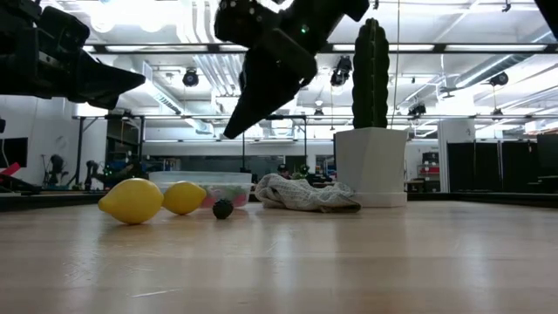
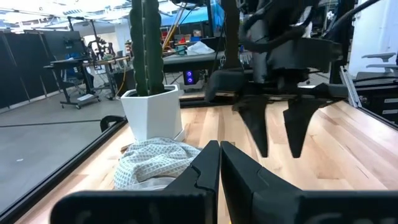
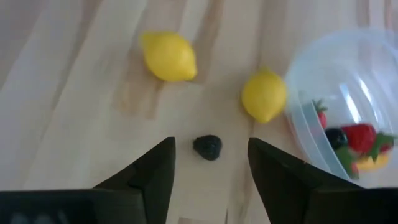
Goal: Pick and placing Produce into tupperware
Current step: Put the bottom yellow lemon into the transparent container
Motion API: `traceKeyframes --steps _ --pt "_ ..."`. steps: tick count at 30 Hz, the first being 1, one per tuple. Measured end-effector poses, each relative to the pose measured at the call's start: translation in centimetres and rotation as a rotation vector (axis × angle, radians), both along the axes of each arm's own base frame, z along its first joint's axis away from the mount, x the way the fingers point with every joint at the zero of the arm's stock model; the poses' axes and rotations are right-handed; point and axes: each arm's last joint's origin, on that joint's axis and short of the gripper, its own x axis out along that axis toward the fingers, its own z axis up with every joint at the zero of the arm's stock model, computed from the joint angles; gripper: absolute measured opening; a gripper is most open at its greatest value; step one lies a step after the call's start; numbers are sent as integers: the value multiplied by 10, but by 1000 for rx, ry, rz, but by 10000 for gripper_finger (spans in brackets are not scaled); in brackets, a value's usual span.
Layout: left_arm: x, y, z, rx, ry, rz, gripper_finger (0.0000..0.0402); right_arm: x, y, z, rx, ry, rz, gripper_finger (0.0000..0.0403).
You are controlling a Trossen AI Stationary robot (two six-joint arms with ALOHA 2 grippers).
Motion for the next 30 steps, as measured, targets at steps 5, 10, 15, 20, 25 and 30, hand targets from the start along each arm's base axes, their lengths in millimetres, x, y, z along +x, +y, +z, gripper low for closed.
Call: traceKeyframes --steps 5,10,15,20,25,30 --pt "0 0 0 0 0 0 0 0 -8 2 65 4 -93 187" --pt "0 0 0 0 0 0 0 -13 2 31 49 -67 -87 137" --pt "0 0 0 0 -1 0 0 -46 18 75 -51 -172 24 37" --pt "0 0 0 0 0 -2 0 -99 19 113 3 -293 78 12" --pt "0 0 0 0 1 -3 0 -159 7 115 52 -449 68 9" --pt "0 0 0 0 0 -3 0 -209 -5 88 83 -648 86 9"
